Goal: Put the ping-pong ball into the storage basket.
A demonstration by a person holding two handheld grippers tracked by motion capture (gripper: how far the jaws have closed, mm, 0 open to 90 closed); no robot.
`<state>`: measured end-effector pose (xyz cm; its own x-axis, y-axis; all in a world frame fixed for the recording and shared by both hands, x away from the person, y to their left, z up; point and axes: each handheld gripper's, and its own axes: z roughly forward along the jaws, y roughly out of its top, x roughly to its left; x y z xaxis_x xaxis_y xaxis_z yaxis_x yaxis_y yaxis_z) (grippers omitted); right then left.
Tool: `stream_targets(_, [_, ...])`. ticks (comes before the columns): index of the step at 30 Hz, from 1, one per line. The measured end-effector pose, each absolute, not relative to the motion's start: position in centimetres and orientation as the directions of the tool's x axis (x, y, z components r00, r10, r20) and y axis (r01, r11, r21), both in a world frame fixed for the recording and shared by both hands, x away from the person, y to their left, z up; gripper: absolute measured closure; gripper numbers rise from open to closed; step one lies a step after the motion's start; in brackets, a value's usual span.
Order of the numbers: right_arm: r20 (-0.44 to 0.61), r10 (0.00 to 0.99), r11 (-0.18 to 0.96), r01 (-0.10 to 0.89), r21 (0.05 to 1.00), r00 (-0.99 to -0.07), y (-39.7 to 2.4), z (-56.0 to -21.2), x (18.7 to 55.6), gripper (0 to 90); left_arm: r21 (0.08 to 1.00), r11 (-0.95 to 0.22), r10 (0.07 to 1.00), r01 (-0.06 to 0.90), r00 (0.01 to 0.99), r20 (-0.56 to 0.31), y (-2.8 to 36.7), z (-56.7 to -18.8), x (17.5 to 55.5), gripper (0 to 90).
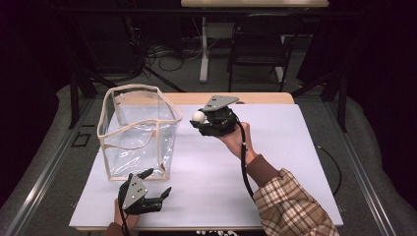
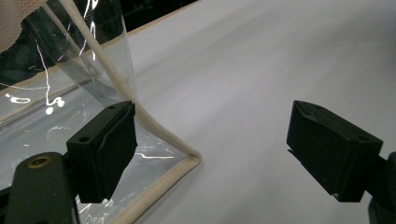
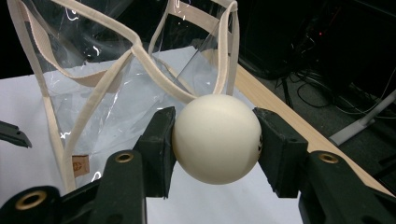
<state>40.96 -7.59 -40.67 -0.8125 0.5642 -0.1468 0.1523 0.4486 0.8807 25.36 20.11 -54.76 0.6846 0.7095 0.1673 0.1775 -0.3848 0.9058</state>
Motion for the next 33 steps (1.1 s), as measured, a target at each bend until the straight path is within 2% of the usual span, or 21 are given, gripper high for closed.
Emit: stream_targets(33, [-0.175,0.552,0.462,0.124,0.878,-0.816,-5.1,-38.8,42.2,50.7,0.907,-0.382,0.712,0.178,0.682,0.166,20.1,-54.7,25.3,15.9])
